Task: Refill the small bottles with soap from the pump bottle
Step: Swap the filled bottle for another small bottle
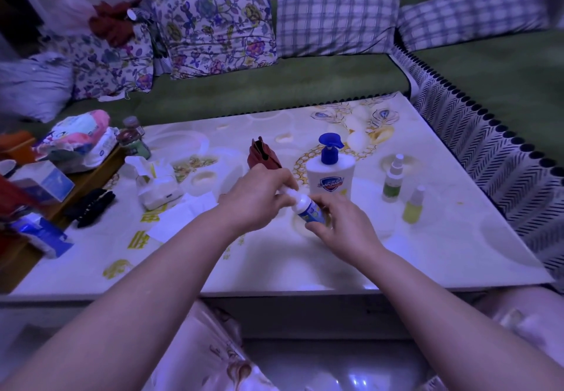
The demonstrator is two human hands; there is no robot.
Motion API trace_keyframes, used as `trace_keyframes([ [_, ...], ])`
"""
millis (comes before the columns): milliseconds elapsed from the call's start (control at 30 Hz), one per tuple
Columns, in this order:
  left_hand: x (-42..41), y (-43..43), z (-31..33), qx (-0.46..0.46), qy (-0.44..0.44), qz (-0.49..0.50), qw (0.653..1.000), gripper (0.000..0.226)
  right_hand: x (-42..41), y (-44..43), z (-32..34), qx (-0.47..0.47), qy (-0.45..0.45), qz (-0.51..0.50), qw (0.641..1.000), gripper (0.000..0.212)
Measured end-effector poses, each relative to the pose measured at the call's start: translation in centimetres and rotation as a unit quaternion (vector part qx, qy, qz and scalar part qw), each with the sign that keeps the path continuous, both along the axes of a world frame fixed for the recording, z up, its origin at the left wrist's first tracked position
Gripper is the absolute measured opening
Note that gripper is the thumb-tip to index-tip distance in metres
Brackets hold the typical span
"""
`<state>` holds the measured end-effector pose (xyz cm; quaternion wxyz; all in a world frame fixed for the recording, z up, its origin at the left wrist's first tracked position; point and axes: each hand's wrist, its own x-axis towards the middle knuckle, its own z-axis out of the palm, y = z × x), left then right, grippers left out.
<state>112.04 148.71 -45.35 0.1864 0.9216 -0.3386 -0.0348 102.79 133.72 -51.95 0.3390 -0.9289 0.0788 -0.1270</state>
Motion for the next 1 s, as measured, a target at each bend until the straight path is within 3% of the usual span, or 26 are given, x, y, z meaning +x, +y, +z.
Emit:
trace_keyframes([
  [233,0.2,-0.2,-0.8,0.068,0.036,0.066,0.995,0.051,0.3,-0.2,-0.4,-0.023,0.004,-0.031,0.999,0.037],
  [367,-0.1,0.2,-0.8,0.002,0.052,-0.005,0.999,0.016,0.5,-0.5,-0.5,-0.037,0.015,-0.053,0.998,0.037],
  [467,0.0,-0.1,-1.1,0.026,0.024,0.001,0.999,0.01,0.6,-0.4,-0.5,-0.044,0.017,-0.054,0.997,0.037],
  [567,0.2,-0.3,-1.2,0.051,0.046,0.051,0.996,0.033,0.7,-0.4,-0.5,-0.049,0.012,-0.058,0.997,0.037],
  [733,-0.1,0.0,-1.5,0.018,0.05,-0.003,0.999,0.013,0.9,-0.5,-0.6,-0.058,0.012,-0.068,0.996,0.037],
  [867,0.3,-0.3,-1.7,0.048,0.052,0.047,0.996,0.029,0.9,-0.4,-0.6,-0.066,0.021,-0.069,0.995,0.039],
  [1000,0.1,0.1,-1.7,-0.003,0.055,0.014,0.998,0.019,1.0,-0.5,-0.6,-0.073,0.023,-0.078,0.994,0.039],
])
